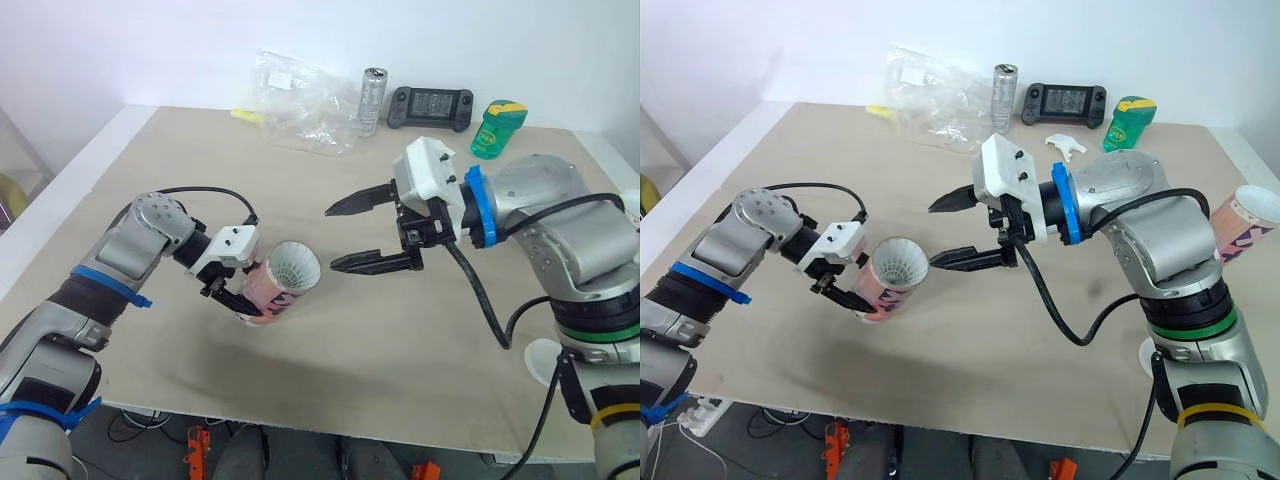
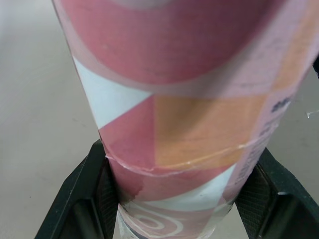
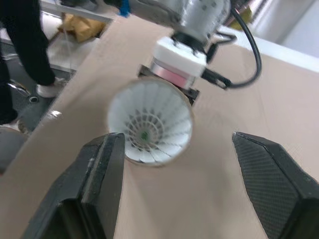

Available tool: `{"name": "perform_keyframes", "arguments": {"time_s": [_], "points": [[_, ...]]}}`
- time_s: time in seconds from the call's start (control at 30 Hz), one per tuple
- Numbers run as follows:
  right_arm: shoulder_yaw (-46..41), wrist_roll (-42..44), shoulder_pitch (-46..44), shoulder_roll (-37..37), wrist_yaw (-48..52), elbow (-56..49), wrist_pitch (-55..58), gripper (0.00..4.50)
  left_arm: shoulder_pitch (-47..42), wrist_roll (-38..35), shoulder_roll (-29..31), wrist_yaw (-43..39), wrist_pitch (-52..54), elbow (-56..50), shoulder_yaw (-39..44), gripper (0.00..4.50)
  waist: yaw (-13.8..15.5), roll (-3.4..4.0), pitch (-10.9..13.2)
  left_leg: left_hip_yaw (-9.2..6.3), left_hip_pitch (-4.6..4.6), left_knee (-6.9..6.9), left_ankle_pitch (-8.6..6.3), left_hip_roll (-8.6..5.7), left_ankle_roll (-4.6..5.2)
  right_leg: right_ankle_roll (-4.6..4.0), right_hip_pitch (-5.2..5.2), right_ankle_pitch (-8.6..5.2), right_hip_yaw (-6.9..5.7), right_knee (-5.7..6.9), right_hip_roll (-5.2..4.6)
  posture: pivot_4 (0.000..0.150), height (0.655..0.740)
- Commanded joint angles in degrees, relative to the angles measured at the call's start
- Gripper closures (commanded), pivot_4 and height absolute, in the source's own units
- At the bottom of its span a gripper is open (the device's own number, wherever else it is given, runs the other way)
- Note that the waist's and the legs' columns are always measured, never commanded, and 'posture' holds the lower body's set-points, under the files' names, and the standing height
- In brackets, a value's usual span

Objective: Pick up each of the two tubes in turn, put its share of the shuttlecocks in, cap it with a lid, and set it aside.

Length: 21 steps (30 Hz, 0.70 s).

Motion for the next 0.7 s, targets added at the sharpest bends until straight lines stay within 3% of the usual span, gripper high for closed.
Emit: {"name": "perform_keyframes", "arguments": {"time_s": [0.03,0.13,0.17,0.47,0.7], "points": [[3.2,-2.3,-2.8,1.7,0.8,-1.9,-1.6,2.66,-0.1,0.5,-0.8,0.1,-0.4,0.9,-0.8,1.65,0.0,0.00,0.0,0.00,0.00,0.00,0.00,0.00,0.00,0.00,-0.01,0.00,0.00,0.01,0.00,0.150,0.7400],[6.4,-4.6,-4.7,2.7,2.4,-1.0,-2.4,4.11,-0.5,0.6,-1.2,0.1,-0.7,1.7,-0.9,1.65,0.2,-0.01,0.0,0.00,-0.04,0.03,0.00,-0.02,0.00,0.03,0.01,-0.01,0.00,0.00,-0.03,0.150,0.7400],[7.8,-5.5,-5.5,2.9,3.3,-0.6,-3.0,4.39,-0.6,0.6,-1.3,0.1,-0.8,1.9,-0.9,1.65,0.2,0.00,0.0,0.00,-0.05,0.04,0.00,-0.04,0.00,0.04,0.02,0.00,0.00,0.00,-0.05,0.150,0.7400],[22.9,-18.4,-14.5,11.3,8.7,10.5,-9.6,4.39,-1.4,0.3,-1.3,0.1,-1.3,3.1,-1.4,1.65,0.1,0.00,0.0,-0.01,-0.01,0.09,0.11,0.00,-0.10,0.06,-0.03,0.08,-0.04,0.08,-0.02,0.150,0.7400],[28.7,-25.1,-19.3,21.0,12.9,25.2,-17.6,4.39,-1.3,0.2,-1.2,0.1,-1.0,2.9,-0.8,1.65,0.1,-0.02,0.0,-0.02,0.01,0.08,0.14,-0.01,-0.15,0.06,-0.03,0.08,-0.04,0.16,-0.01,0.150,0.7400]]}}
